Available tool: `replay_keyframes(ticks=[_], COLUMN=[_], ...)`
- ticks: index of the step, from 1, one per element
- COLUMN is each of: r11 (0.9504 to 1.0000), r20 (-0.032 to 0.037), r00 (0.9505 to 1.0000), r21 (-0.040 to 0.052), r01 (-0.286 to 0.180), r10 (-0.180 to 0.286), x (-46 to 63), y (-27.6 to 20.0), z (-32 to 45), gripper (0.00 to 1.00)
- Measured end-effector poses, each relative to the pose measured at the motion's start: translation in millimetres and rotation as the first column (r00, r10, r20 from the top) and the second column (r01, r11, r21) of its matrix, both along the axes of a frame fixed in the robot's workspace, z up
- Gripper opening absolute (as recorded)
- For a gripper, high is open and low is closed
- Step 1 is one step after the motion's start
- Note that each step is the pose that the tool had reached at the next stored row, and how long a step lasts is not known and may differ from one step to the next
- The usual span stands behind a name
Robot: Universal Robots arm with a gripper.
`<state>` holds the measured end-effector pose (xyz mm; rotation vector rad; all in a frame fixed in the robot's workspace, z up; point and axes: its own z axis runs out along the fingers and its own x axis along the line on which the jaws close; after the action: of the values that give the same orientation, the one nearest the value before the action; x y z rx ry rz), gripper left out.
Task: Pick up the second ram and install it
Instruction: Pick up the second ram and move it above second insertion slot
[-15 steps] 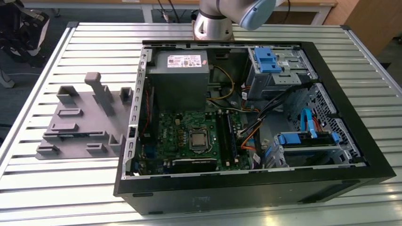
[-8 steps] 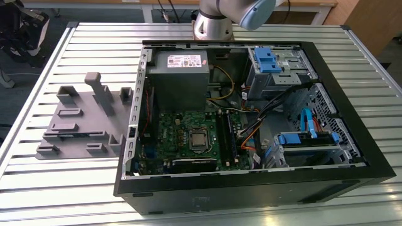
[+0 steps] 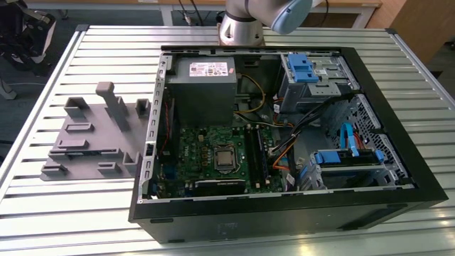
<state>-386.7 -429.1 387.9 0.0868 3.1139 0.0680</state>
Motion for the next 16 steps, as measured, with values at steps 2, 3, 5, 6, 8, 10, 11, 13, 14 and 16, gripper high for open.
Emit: replay_keyframes(ticks=[2,3,5,6,8,10,11,13,14,16], r11=[1.0000,0.9999,0.9999,0.9999,0.9999,0.9999,0.9999,0.9999,0.9999,0.9998], r20=[0.0000,0.0000,0.0000,-0.0001,-0.0001,0.0000,0.0000,0.0000,0.0000,0.0000], r00=[1.0000,0.9999,0.9999,0.9999,0.9999,0.9999,0.9999,0.9999,0.9999,0.9998], r21=[0.0000,0.0000,0.0000,0.0000,-0.0002,-0.0003,-0.0003,-0.0003,-0.0003,-0.0003], r01=[-0.010,-0.011,-0.011,-0.011,-0.012,-0.013,-0.015,-0.016,-0.017,-0.020], r10=[0.010,0.011,0.011,0.011,0.012,0.013,0.015,0.016,0.017,0.020], x=[-0.1,-0.1,-0.1,-0.1,-0.1,-0.1,-0.1,-0.1,-0.1,-0.1], y=[0.0,0.0,0.0,0.0,0.0,0.0,0.0,0.0,0.0,0.0], z=[0.0,0.0,0.0,0.0,0.0,0.0,0.0,0.0,0.0,0.0], gripper=[0.11,0.11,0.11,0.11,0.11,0.11,0.11,0.11,0.11,0.11])
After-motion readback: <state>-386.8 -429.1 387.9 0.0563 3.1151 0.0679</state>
